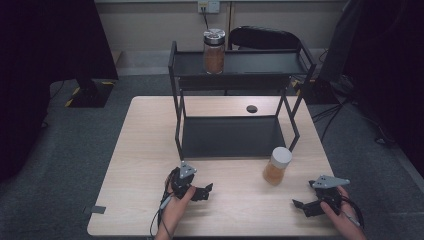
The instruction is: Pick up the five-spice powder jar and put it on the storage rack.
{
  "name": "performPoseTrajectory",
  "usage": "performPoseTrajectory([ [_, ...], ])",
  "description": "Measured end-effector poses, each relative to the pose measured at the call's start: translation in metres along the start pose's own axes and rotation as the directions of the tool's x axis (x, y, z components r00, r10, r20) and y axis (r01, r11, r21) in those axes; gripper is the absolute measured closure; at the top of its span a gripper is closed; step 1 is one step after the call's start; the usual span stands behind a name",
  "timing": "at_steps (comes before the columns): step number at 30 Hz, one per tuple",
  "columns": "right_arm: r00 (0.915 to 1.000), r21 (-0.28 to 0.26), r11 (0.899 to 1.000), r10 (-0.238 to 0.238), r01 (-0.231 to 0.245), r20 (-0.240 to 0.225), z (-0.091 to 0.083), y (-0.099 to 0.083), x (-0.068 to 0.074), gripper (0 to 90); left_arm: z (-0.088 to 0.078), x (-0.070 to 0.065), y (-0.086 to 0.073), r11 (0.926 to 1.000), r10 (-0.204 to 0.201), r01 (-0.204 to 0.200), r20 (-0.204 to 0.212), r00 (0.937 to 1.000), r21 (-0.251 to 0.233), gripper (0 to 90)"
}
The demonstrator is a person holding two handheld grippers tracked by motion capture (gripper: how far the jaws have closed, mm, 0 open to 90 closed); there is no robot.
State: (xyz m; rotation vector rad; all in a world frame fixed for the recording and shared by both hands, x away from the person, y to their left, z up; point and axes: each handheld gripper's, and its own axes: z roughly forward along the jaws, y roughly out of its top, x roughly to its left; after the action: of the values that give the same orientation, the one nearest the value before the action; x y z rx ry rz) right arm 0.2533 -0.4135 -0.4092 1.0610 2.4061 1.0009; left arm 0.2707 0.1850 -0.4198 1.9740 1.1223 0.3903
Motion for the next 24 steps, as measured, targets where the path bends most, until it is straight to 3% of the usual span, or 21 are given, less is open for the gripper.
performPoseTrajectory([
  [3,1.0,0.0,1.0,0.0,0.0,0.0,0.0,0.0,0.0,0.0,0.002,0.0,0.002,0.9986,0.021,-0.02,-0.019,0.9996,0.048,1.7],
  [11,1.0,-0.001,1.0,0.001,-0.001,0.002,0.0,0.0,0.0,0.0,0.003,-0.007,0.006,0.9926,0.088,-0.082,-0.062,0.9942,0.089,0.1],
  [16,1.0,-0.001,1.0,0.001,-0.001,0.002,0.0,0.0,0.0,0.0,0.003,-0.008,0.006,0.9926,0.088,-0.082,-0.066,0.994,0.09,0.0],
  [18,1.0,-0.001,1.0,0.001,-0.001,0.002,0.0,0.0,0.0,0.0,0.003,-0.011,0.006,0.9943,0.069,-0.061,-0.089,0.9936,0.087,0.0],
  [24,1.0,0.0,1.0,0.0,0.0,0.001,0.0,0.0,0.0,0.0,0.004,-0.014,0.005,0.9954,0.055,-0.047,-0.105,0.993,0.084,0.0],
])
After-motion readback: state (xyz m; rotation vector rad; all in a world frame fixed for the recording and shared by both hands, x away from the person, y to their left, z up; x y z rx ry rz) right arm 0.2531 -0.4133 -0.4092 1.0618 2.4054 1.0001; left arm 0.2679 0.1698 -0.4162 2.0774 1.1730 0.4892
